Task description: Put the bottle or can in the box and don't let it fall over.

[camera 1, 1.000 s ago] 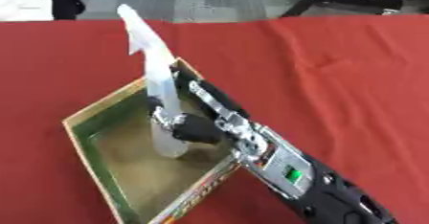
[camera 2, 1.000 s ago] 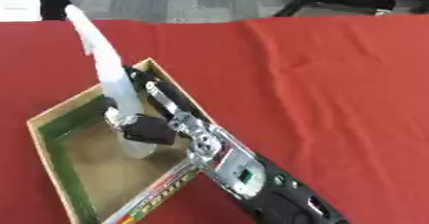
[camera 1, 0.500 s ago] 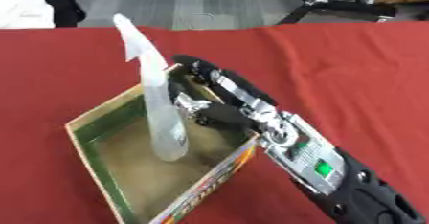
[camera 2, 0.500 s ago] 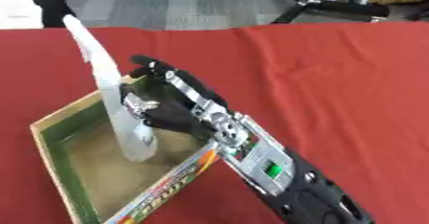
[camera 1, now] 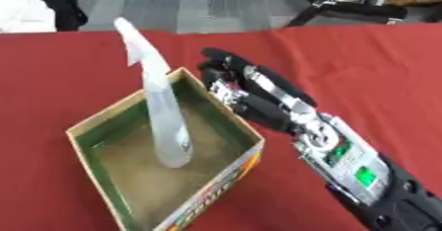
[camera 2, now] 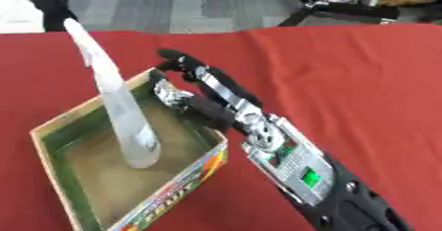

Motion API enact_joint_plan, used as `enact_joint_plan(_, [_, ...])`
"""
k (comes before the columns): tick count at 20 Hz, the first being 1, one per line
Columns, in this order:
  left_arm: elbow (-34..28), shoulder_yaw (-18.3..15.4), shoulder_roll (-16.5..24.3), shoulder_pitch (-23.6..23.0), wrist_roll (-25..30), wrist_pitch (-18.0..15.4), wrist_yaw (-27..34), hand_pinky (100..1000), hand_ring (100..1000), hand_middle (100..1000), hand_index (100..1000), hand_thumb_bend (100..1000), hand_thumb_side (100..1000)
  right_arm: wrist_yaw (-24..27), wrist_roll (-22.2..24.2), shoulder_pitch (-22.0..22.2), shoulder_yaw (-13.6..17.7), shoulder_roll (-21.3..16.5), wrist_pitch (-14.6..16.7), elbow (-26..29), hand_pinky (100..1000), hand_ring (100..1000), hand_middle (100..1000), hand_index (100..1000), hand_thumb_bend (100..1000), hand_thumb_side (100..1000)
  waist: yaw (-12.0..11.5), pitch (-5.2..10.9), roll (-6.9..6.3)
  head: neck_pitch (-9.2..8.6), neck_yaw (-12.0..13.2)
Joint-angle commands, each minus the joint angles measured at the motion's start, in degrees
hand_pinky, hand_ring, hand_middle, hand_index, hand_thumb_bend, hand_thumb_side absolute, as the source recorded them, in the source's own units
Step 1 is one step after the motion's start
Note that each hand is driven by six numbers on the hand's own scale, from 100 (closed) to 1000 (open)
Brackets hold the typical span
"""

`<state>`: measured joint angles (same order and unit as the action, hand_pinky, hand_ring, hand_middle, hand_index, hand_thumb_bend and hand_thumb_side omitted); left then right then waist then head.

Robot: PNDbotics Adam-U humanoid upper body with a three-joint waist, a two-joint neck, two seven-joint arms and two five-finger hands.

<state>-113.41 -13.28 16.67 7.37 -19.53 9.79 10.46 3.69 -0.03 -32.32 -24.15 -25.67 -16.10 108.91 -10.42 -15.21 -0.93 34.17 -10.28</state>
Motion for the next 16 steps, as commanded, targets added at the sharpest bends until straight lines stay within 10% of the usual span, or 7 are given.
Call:
enact_joint_plan(1, [-1.2,-0.3,1.6,0.0,0.3,-0.1,-0.4,733,945,787,726,123,841,1.9,-0.4,0.9,2.4,-2.9,0.7,2.8,959,993,905,1000,100,860,0.2,1.41,-0.12,-0.45,0.4])
enact_joint_plan(6, [-1.2,0.4,1.4,0.3,1.0,0.2,-0.2,734,946,784,726,125,846,1.6,-2.3,4.4,7.8,-6.8,-0.1,3.9,928,938,881,999,100,1000,0.4,1.4,0.04,-0.49,0.8])
enact_joint_plan(7, [-1.2,0.6,1.4,0.3,1.1,0.1,0.3,734,945,787,726,126,847,1.1,-3.3,4.9,9.1,-7.4,-0.2,4.2,917,921,848,973,100,855,0.5,1.43,0.05,-0.49,0.9])
enact_joint_plan(11, [-1.2,1.5,1.4,0.9,2.0,0.5,0.1,735,947,788,726,128,850,-0.1,-6.9,7.4,14.2,-8.7,-0.5,4.9,855,841,812,928,100,809,0.7,1.45,0.13,-0.61,1.3])
enact_joint_plan(12, [-1.2,1.8,1.4,1.0,2.3,0.6,0.1,733,947,788,726,128,850,-0.1,-7.6,7.9,15.2,-8.8,-0.7,4.9,848,823,796,915,100,949,0.8,1.45,0.14,-0.64,1.3])
enact_joint_plan(13, [-1.2,2.1,1.3,1.1,2.6,0.8,0.1,735,947,788,726,130,854,0.0,-8.2,8.3,16.1,-8.9,-0.8,4.9,847,801,749,898,100,778,0.9,1.43,0.12,-0.71,1.5])
enact_joint_plan(16, [-1.1,2.8,0.6,1.4,3.5,1.3,0.2,736,947,788,726,131,858,2.2,-9.4,9.7,18.5,-8.7,0.4,5.1,852,773,669,896,100,788,1.3,1.34,-0.02,-0.78,1.8])
